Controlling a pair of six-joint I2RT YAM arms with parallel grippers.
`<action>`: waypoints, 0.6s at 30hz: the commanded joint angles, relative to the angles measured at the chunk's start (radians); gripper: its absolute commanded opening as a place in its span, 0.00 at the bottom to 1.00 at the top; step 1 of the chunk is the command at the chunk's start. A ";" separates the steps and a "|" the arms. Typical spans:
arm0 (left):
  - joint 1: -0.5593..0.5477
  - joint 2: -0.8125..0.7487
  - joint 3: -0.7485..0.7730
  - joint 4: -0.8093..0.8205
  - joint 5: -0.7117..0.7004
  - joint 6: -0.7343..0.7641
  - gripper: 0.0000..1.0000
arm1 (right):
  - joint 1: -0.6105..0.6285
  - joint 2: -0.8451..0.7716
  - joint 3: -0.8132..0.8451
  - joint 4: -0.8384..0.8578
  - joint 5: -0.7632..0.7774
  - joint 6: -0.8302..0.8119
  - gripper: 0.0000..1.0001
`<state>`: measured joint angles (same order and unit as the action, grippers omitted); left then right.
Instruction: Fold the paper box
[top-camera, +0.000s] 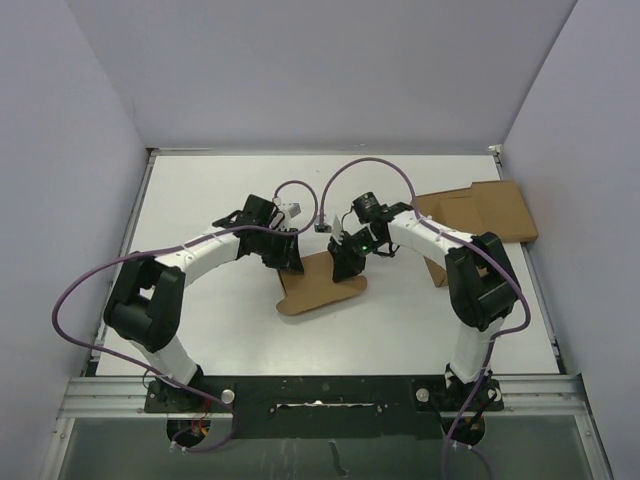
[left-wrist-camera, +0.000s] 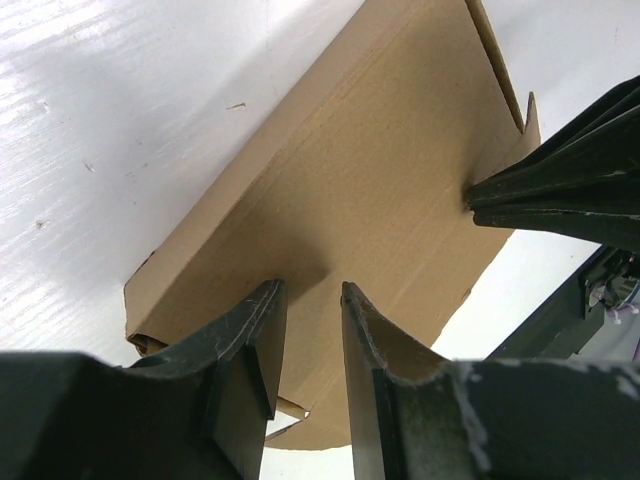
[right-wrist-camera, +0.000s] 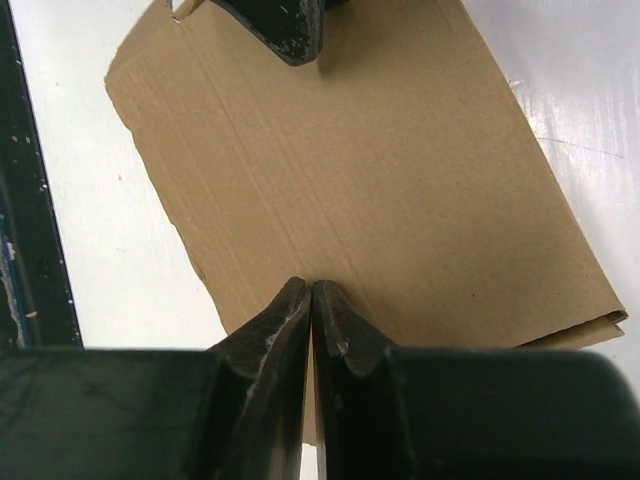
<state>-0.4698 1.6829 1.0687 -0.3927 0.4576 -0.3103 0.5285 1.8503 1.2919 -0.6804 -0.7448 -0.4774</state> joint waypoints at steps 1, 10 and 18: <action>-0.002 -0.061 0.016 0.059 0.023 0.022 0.28 | -0.021 -0.048 -0.004 0.027 -0.096 -0.012 0.10; 0.029 -0.315 -0.102 0.249 -0.020 0.055 0.40 | -0.153 -0.156 -0.084 0.132 -0.304 0.090 0.33; 0.035 -0.557 -0.414 0.545 -0.161 -0.024 0.93 | -0.242 -0.122 -0.153 0.322 -0.272 0.336 0.58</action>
<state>-0.4423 1.2278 0.8238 -0.0750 0.3759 -0.2737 0.2955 1.7214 1.1492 -0.4843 -0.9882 -0.2813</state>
